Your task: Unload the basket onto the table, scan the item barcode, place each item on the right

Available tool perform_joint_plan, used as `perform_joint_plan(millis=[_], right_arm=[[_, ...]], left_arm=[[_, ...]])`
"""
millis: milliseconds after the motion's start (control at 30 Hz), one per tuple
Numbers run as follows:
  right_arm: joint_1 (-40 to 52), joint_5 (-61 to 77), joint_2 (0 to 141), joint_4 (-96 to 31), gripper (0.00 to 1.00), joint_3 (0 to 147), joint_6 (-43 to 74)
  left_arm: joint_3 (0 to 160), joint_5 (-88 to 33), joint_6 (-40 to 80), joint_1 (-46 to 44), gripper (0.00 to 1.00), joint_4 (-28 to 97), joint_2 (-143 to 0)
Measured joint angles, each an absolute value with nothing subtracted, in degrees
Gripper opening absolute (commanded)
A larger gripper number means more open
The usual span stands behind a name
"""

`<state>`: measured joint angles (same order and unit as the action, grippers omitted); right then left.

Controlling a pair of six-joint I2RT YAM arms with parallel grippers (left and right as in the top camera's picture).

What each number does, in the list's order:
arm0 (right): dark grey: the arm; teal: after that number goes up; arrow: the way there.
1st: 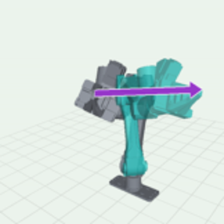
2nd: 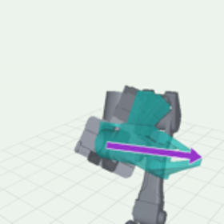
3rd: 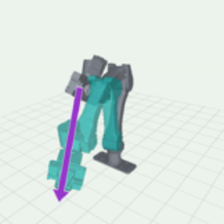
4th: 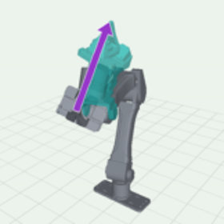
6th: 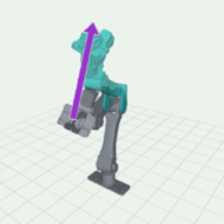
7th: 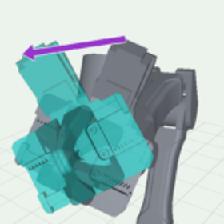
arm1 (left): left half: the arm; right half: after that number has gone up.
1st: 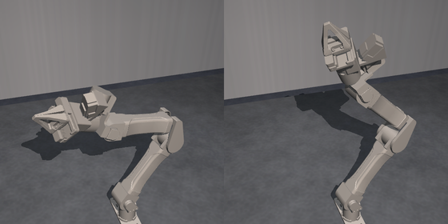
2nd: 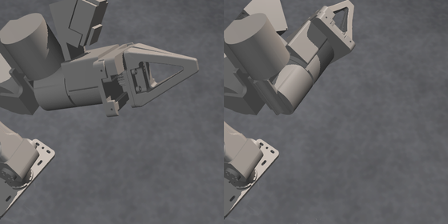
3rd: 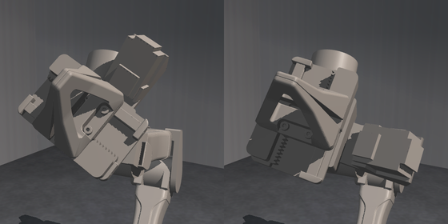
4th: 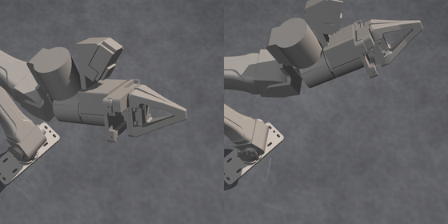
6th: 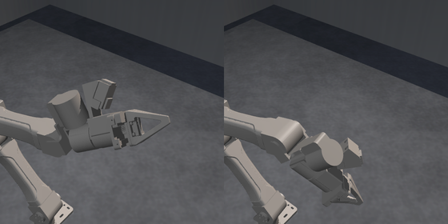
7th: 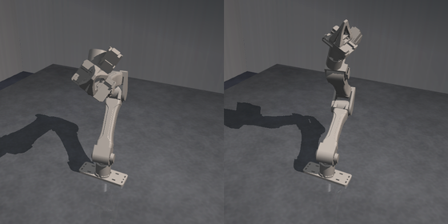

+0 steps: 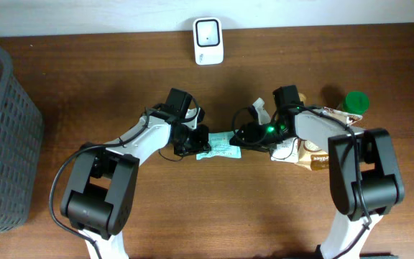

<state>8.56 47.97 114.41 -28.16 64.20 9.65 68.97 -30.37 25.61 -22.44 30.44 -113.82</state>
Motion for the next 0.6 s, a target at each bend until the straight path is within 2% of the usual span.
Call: perform_joint_plan(millis=[167, 267, 400, 467, 600], right_arm=[[8.7, 63.6, 121.6, -19.9, 0.52, 64.7, 7.2], [11.1, 63.4, 122.4, -17.6, 0.41, 64.8, 7.0], [11.5, 62.6, 122.6, -17.3, 0.37, 64.9, 6.9], [11.5, 62.4, 122.7, -17.4, 0.34, 65.0, 6.9], [11.4, 61.0, 122.8, -20.1, 0.2, 66.1, 7.4]], left_arm=[[68.9, -32.0, 25.6, -22.4, 0.0, 31.2, -114.5], [68.5, -32.9, 25.6, -22.5, 0.0, 32.2, -115.3], [68.3, -33.3, 25.6, -22.5, 0.0, 32.5, -115.7], [68.3, -34.2, 25.6, -21.8, 0.06, 32.8, -115.8], [75.0, -33.1, 21.1, -16.1, 0.11, 44.5, -116.2]])
